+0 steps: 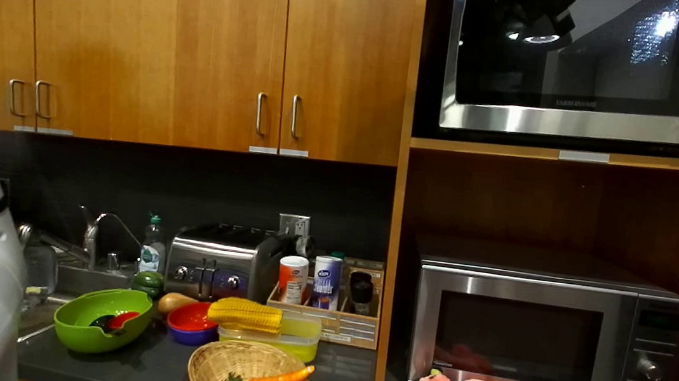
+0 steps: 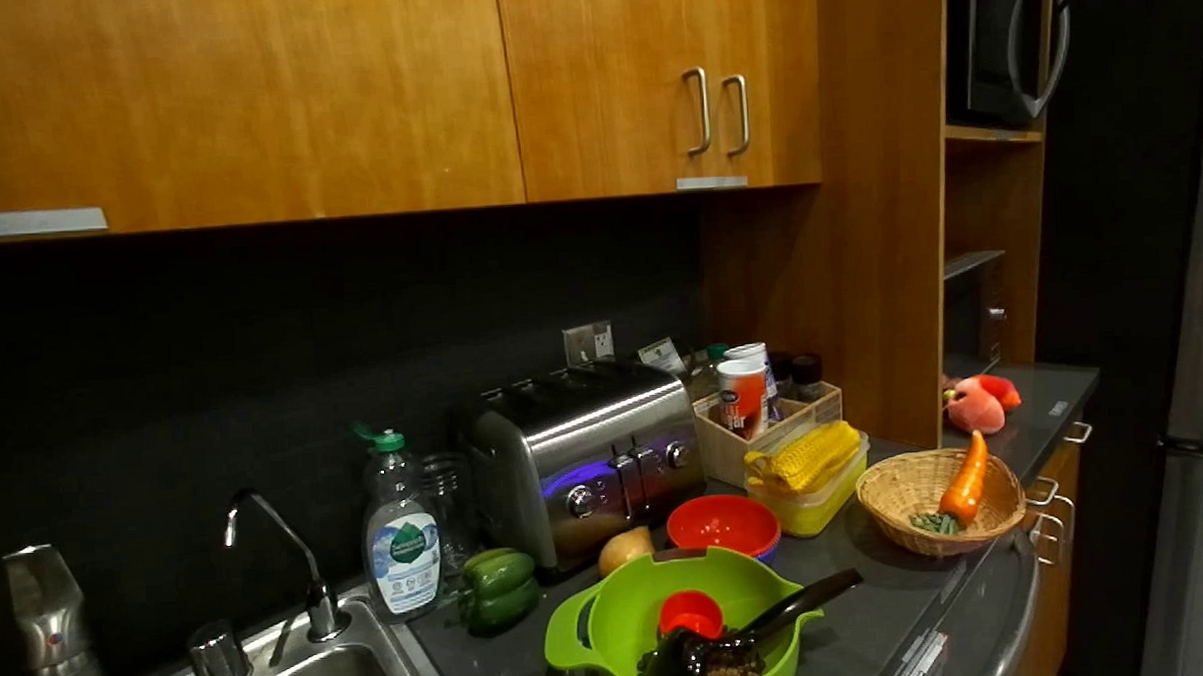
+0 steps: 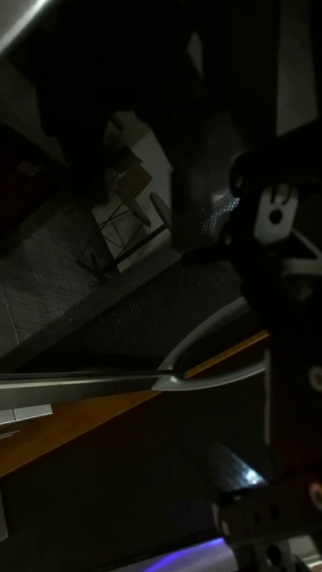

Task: Close the microwave door

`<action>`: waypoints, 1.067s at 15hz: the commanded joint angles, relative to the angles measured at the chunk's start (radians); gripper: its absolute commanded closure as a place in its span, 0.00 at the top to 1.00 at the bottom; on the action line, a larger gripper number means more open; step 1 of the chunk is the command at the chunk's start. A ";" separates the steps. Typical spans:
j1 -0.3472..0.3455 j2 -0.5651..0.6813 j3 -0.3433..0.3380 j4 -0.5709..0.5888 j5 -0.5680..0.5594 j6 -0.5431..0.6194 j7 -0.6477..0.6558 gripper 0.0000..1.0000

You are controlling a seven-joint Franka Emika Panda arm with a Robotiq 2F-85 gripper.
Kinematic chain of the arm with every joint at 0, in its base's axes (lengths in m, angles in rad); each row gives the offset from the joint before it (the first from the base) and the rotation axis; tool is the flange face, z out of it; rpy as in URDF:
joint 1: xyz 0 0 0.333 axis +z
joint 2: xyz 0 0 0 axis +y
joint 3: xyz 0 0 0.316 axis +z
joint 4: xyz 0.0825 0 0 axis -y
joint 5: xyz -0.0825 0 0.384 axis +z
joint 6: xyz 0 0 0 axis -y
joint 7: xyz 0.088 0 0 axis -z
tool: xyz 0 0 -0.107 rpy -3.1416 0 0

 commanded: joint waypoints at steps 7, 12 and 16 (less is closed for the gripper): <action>0.008 -0.014 -0.081 -0.030 0.015 0.031 -0.009 1.00; 0.002 -0.020 -0.129 -0.057 0.035 0.050 -0.021 1.00; 0.014 -0.006 -0.128 -0.047 0.045 0.031 -0.033 1.00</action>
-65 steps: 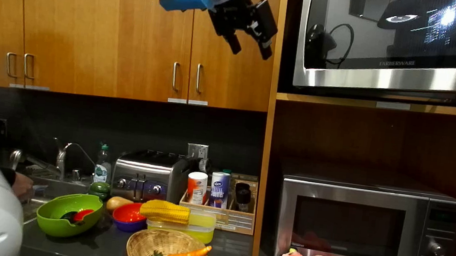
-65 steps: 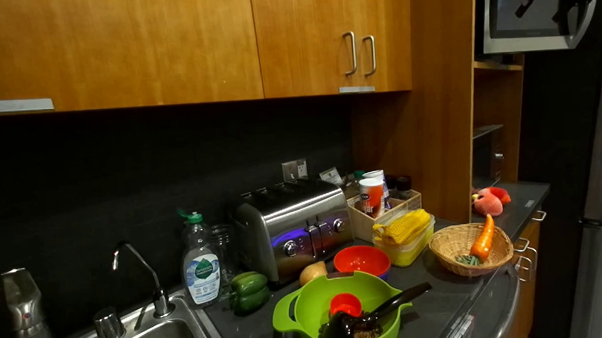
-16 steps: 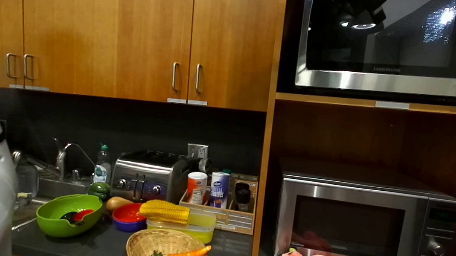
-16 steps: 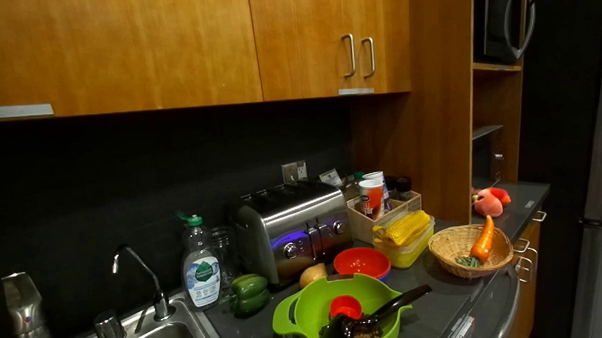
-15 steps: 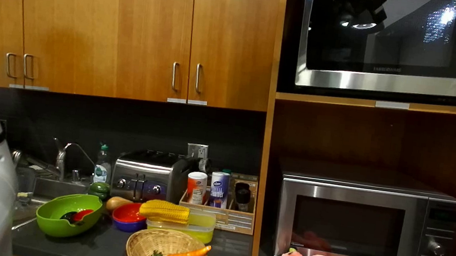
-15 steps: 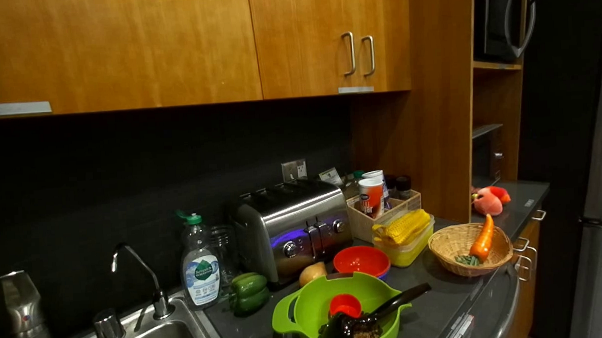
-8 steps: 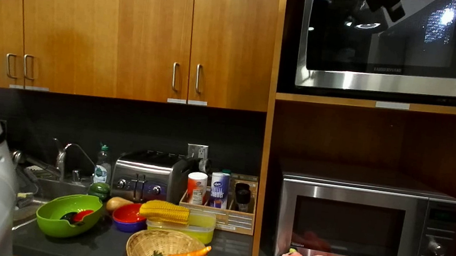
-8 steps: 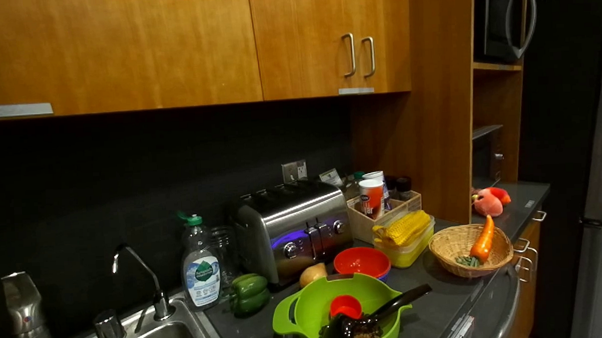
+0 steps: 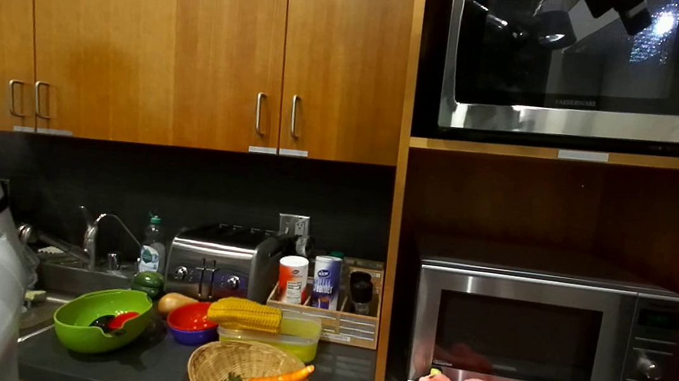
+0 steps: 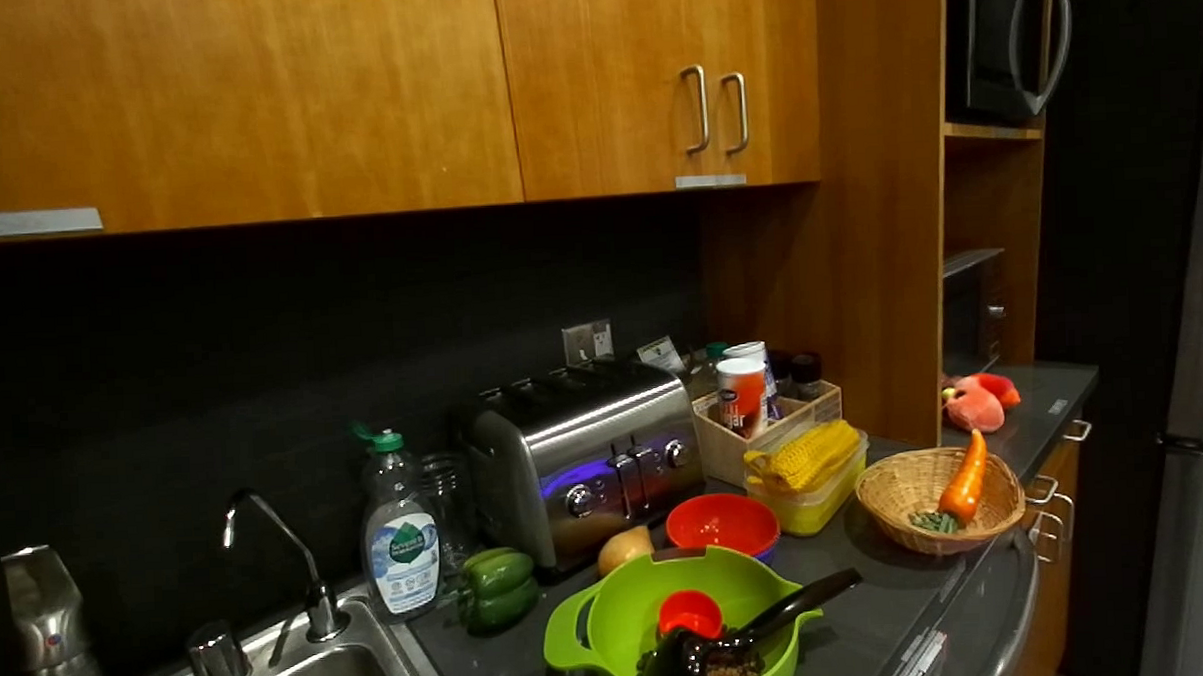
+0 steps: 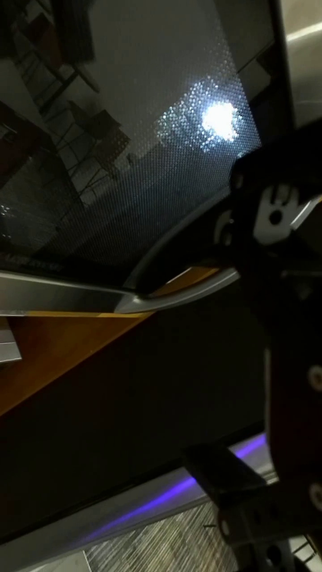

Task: Close the microwave door

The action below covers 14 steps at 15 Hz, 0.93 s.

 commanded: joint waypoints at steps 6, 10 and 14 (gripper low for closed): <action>0.048 0.023 0.031 0.043 0.028 -0.028 -0.027 1.00; 0.069 0.074 0.038 0.131 0.042 -0.073 -0.037 1.00; 0.087 0.111 0.042 0.210 0.077 -0.144 -0.098 1.00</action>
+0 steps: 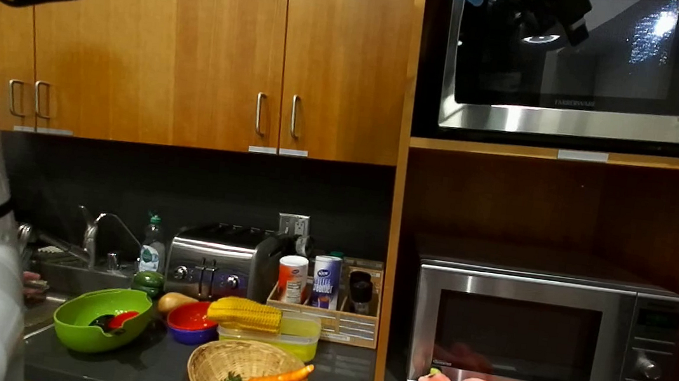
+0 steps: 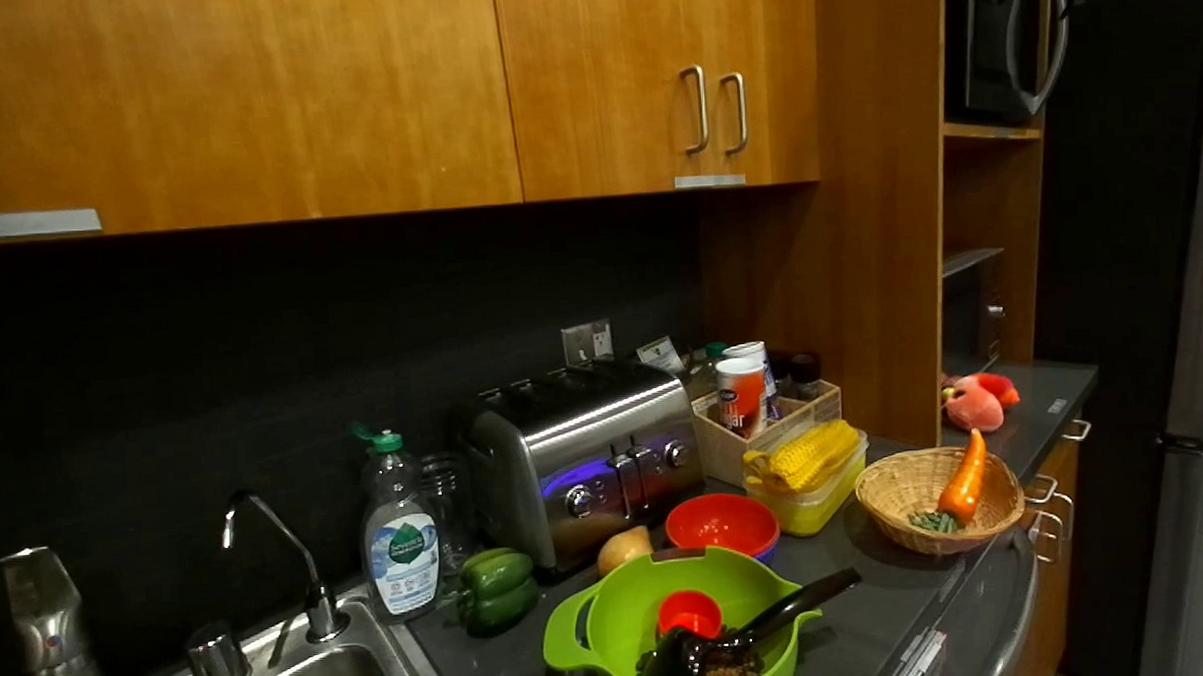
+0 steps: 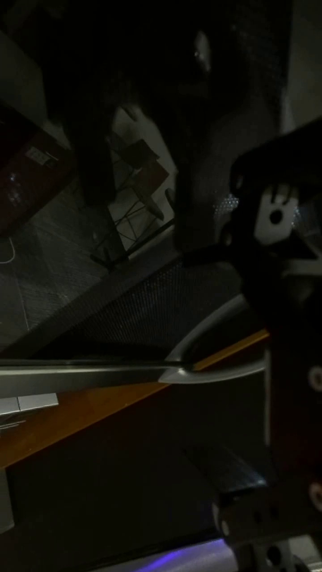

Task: Close the microwave door

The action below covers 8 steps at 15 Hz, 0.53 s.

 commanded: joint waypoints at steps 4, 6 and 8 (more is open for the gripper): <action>0.023 0.089 0.005 0.176 0.059 -0.130 -0.100 1.00; 0.023 0.101 0.004 0.204 0.060 -0.163 -0.116 1.00; 0.022 0.111 0.003 0.224 0.059 -0.186 -0.125 1.00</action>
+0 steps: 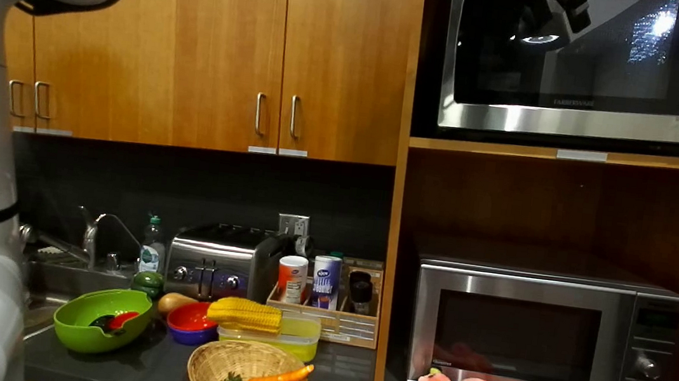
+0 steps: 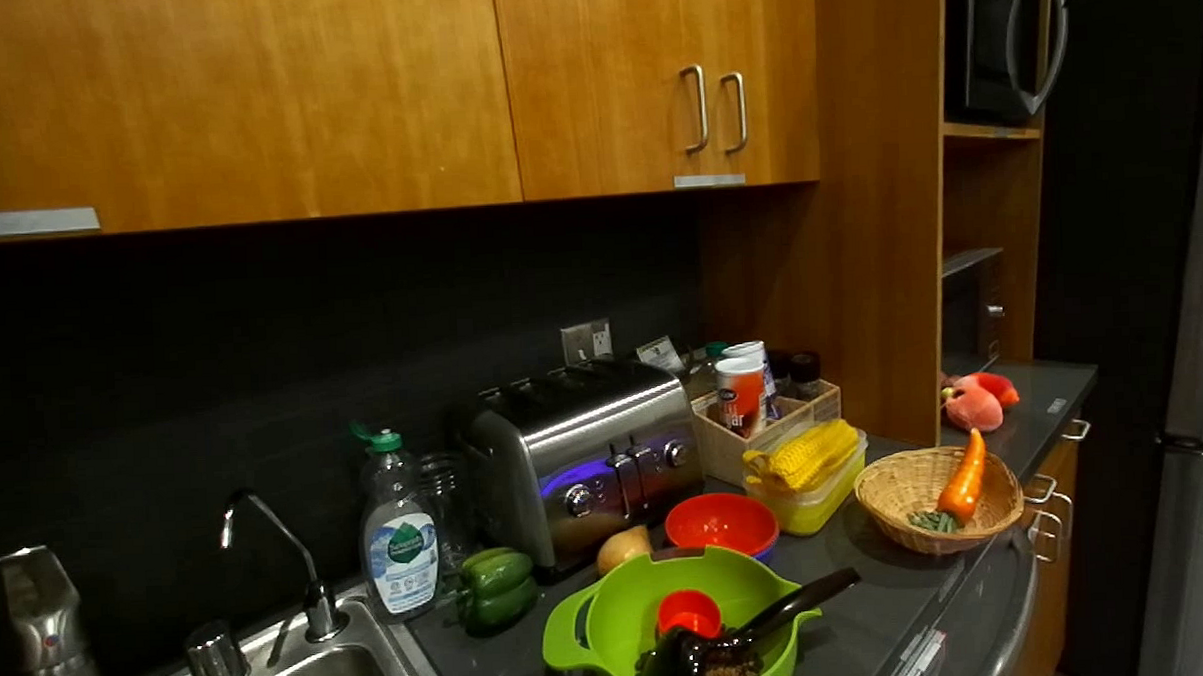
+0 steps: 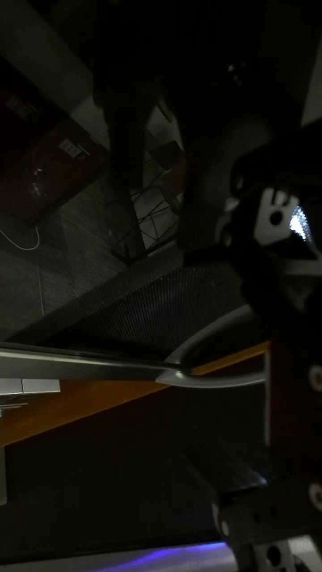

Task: Close the microwave door

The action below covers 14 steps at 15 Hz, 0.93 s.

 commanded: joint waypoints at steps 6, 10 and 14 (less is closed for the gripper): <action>0.016 -0.046 0.017 -0.053 0.046 0.000 -0.081 1.00; 0.010 -0.147 0.014 -0.226 0.035 0.064 -0.109 1.00; 0.005 -0.284 0.018 -0.445 0.010 0.115 -0.155 1.00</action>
